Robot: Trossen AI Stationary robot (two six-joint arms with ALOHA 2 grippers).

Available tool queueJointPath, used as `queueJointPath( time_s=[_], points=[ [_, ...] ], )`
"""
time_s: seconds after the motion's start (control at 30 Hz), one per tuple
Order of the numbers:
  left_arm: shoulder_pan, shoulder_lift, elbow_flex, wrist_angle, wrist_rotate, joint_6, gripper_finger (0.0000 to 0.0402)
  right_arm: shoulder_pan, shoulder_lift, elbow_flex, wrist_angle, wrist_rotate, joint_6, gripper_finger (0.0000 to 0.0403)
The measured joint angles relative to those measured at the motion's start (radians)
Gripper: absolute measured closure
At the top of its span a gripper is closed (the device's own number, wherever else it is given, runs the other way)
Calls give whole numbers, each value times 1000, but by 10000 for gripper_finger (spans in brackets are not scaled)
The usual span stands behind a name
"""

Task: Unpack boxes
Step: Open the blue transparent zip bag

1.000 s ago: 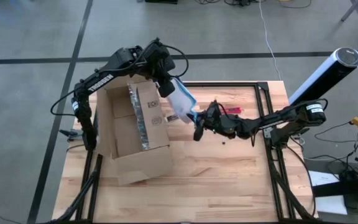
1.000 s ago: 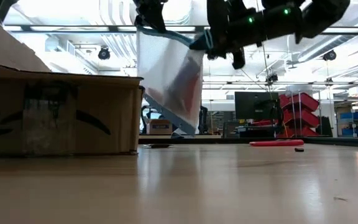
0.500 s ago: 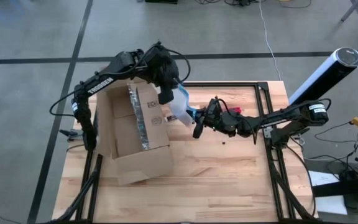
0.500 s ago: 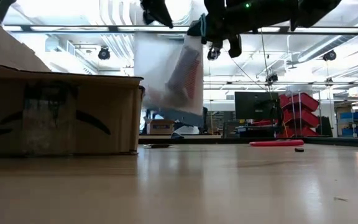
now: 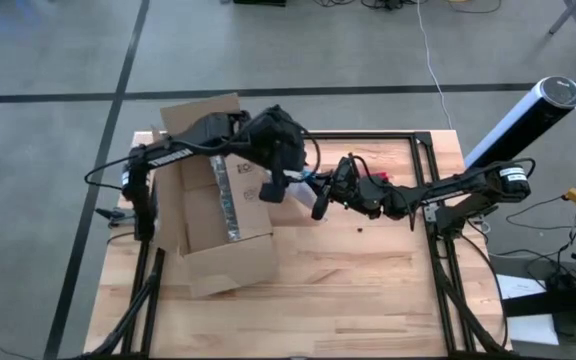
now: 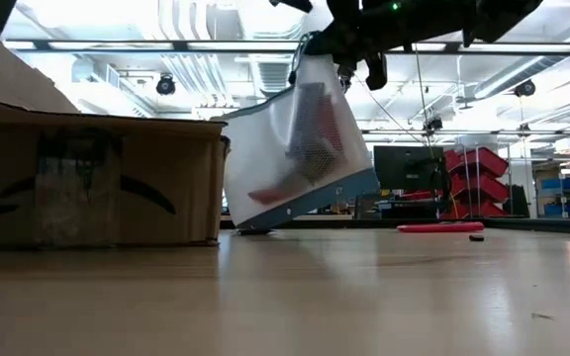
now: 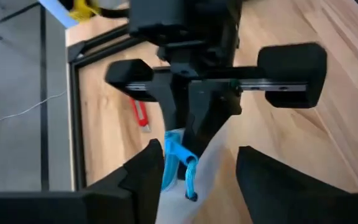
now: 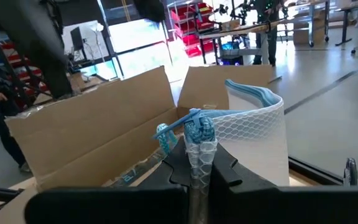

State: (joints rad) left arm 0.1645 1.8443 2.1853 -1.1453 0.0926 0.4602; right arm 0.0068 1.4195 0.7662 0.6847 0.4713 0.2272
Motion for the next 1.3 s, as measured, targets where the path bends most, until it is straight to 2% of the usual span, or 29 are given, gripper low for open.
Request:
queueJointPath(
  time_s=[0.13,0.2,0.4,0.53,0.77,1.03,1.3],
  points=[
    [-7,34,0,2,-12,-51,205,1,-6,0,-1,0,0,403],
    [-7,46,-1,1,-53,-92,204,1,-6,0,-2,0,1,403],
    [-6,63,-2,7,-86,-143,222,1,-6,0,-1,-3,11,403],
    [-7,80,-2,6,-133,-182,244,1,-6,0,0,-5,10,403],
    [-7,92,-2,7,-145,-193,286,1,-11,0,-3,-6,10,403],
    [-7,92,-2,8,-207,-188,390,0,-16,0,-20,3,9,403],
    [-7,92,-2,0,-208,-156,400,0,-59,0,-87,-8,7,403]
  ],
)
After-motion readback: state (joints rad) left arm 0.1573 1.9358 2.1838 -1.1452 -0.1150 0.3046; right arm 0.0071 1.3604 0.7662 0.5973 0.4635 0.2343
